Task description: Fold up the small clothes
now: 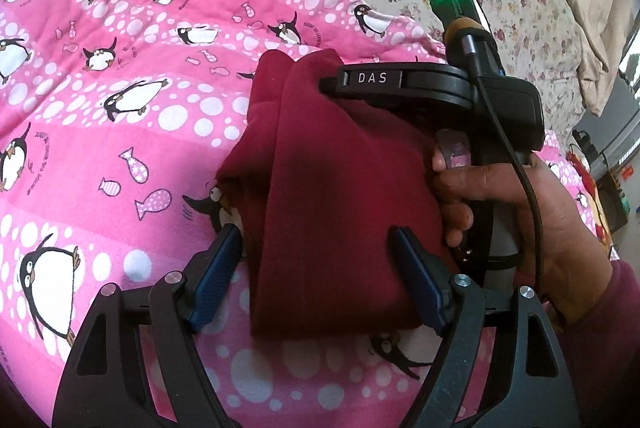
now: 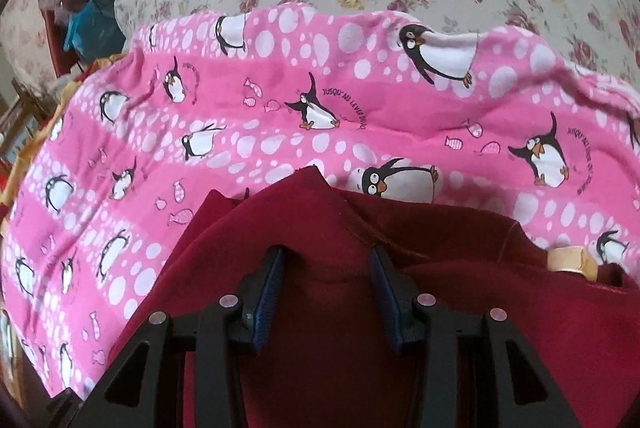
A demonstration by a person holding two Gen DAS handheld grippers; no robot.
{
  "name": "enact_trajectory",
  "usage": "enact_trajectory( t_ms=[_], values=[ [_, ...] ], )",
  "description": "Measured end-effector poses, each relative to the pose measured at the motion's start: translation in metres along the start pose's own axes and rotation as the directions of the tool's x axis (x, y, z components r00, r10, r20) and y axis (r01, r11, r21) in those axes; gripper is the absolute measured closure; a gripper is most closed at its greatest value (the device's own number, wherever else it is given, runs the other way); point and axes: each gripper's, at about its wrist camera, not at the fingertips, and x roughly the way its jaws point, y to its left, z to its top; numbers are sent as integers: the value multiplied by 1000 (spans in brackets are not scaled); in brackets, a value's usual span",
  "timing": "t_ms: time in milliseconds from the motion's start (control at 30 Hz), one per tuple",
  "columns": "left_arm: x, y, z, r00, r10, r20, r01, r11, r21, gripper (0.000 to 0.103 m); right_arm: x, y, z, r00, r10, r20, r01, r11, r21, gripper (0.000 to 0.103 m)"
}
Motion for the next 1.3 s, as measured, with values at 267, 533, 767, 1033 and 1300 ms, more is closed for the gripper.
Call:
enact_trajectory(
  t_ms=[267,533,767,1033,1300],
  values=[
    [-21,13,9,998,-34,59,37,998,-49,24,-29,2,-4,995,98,23,-99,993,70,56],
    [-10,15,6,999,-26,-33,25,999,-29,24,-14,28,-2,991,88,-104,-90,996,-14,29],
    [-17,34,10,997,-75,0,75,988,-139,24,2,58,13,971,59,-230,-78,994,-75,14],
    [-13,38,14,999,-51,13,53,986,-157,24,12,80,0,980,-114,-161,76,971,-226,25],
    [2,29,22,998,-63,30,66,990,-128,19,-34,63,0,993,7,-115,-29,980,-197,77]
  ],
)
